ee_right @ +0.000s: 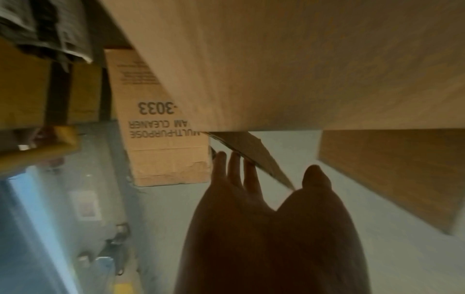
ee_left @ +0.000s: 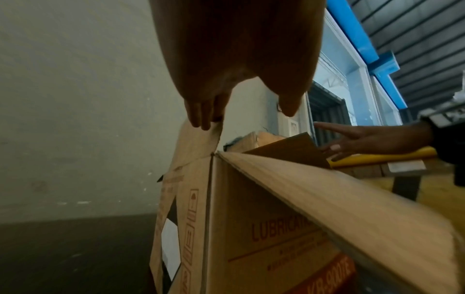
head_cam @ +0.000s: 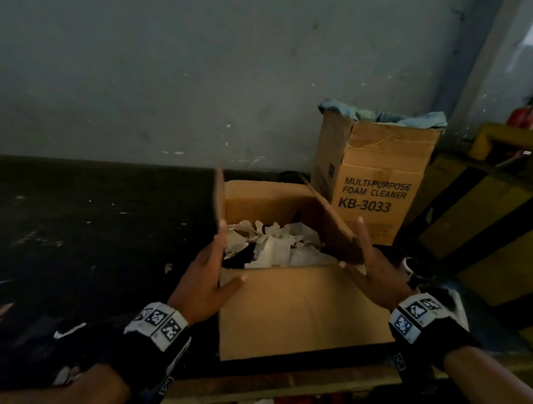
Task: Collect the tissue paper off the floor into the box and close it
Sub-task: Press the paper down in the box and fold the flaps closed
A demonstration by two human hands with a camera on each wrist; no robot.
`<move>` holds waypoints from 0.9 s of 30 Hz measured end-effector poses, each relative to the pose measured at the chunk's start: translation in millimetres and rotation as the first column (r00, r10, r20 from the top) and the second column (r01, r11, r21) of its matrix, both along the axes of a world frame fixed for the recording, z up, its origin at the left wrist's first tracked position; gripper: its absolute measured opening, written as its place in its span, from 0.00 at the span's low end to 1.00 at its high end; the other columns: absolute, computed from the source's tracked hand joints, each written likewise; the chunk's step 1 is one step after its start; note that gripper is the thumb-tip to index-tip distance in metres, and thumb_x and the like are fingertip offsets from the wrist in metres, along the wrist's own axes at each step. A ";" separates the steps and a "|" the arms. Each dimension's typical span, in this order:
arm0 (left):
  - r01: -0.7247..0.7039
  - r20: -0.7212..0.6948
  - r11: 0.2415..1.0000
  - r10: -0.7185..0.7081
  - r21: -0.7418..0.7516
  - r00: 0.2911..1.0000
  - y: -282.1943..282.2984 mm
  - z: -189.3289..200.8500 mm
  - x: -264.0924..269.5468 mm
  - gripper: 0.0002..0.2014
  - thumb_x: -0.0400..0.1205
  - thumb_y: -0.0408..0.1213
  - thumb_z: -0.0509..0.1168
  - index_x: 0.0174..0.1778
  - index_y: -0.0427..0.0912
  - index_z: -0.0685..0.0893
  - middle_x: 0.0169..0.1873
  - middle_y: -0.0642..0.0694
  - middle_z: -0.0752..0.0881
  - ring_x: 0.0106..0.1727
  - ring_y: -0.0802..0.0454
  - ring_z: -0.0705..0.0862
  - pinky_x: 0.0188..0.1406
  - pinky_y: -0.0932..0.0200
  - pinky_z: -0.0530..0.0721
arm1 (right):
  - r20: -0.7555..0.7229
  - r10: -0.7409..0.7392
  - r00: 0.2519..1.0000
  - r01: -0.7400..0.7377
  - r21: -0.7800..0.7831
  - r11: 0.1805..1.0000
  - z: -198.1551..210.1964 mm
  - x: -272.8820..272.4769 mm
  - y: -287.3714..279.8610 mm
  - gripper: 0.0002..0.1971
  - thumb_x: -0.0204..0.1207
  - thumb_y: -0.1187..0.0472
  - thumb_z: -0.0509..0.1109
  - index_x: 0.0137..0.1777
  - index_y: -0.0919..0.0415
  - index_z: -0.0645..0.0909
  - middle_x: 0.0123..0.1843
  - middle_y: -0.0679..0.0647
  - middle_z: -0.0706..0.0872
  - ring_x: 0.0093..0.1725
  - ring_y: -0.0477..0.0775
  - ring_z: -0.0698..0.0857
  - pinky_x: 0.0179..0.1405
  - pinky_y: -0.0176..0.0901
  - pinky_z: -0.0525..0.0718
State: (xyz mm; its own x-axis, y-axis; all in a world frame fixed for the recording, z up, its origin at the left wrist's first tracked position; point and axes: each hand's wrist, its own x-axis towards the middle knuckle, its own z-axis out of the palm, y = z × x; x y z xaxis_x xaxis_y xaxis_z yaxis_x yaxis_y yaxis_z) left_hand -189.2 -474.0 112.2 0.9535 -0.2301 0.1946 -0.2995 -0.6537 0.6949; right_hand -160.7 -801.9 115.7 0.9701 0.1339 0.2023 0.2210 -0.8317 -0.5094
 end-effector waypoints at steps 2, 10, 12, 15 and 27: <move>0.085 -0.010 0.981 -0.085 0.174 0.996 -4.8 -9.3 8.1 0.47 0.79 0.55 0.63 0.73 0.66 0.26 0.82 0.46 0.52 0.81 0.46 0.56 0.79 0.43 0.58 | -0.119 0.034 0.992 -0.043 -0.074 0.996 -7.0 7.3 9.1 0.40 0.80 0.43 0.60 0.80 0.41 0.35 0.83 0.58 0.59 0.80 0.61 0.63 0.77 0.55 0.63; 0.089 0.085 0.832 -0.162 0.548 0.983 7.2 -44.4 17.1 0.44 0.71 0.72 0.33 0.77 0.50 0.60 0.76 0.48 0.68 0.77 0.48 0.66 0.71 0.46 0.68 | -0.152 0.105 0.983 -0.158 -0.396 0.905 -29.3 14.9 42.9 0.53 0.57 0.19 0.27 0.75 0.45 0.66 0.80 0.47 0.67 0.79 0.52 0.62 0.75 0.58 0.58; 0.093 0.074 0.837 -0.156 0.539 0.985 20.4 -44.4 15.7 0.42 0.72 0.73 0.35 0.77 0.52 0.61 0.75 0.50 0.69 0.76 0.50 0.67 0.69 0.47 0.71 | -0.149 0.144 0.978 -0.190 -0.368 0.910 -29.4 8.9 51.3 0.55 0.55 0.20 0.23 0.75 0.46 0.66 0.79 0.46 0.69 0.78 0.51 0.62 0.75 0.57 0.57; 0.097 0.098 0.847 -0.172 0.523 0.980 38.0 -37.4 9.1 0.38 0.73 0.74 0.38 0.75 0.59 0.61 0.73 0.60 0.67 0.73 0.61 0.64 0.67 0.59 0.67 | -0.218 0.232 0.948 -0.295 -0.328 0.897 -27.8 1.0 67.7 0.49 0.60 0.25 0.27 0.76 0.45 0.63 0.80 0.45 0.66 0.80 0.48 0.58 0.77 0.52 0.52; 0.062 -0.094 0.882 -0.020 0.466 0.995 66.9 24.2 138.7 0.39 0.71 0.75 0.46 0.73 0.56 0.67 0.65 0.59 0.75 0.66 0.62 0.71 0.66 0.58 0.73 | -0.350 0.409 0.842 -0.491 -0.186 0.851 51.5 145.3 43.7 0.30 0.74 0.35 0.56 0.70 0.51 0.76 0.71 0.49 0.80 0.66 0.38 0.77 0.68 0.37 0.74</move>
State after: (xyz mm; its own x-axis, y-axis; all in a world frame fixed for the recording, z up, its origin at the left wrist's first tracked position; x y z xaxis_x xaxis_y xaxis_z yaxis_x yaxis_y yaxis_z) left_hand -50.4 -407.1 136.5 0.9492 -0.3138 -0.0254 -0.2877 -0.8974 0.3345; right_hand -15.4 -758.2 167.3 0.7964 0.5777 -0.1790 0.4815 -0.7847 -0.3904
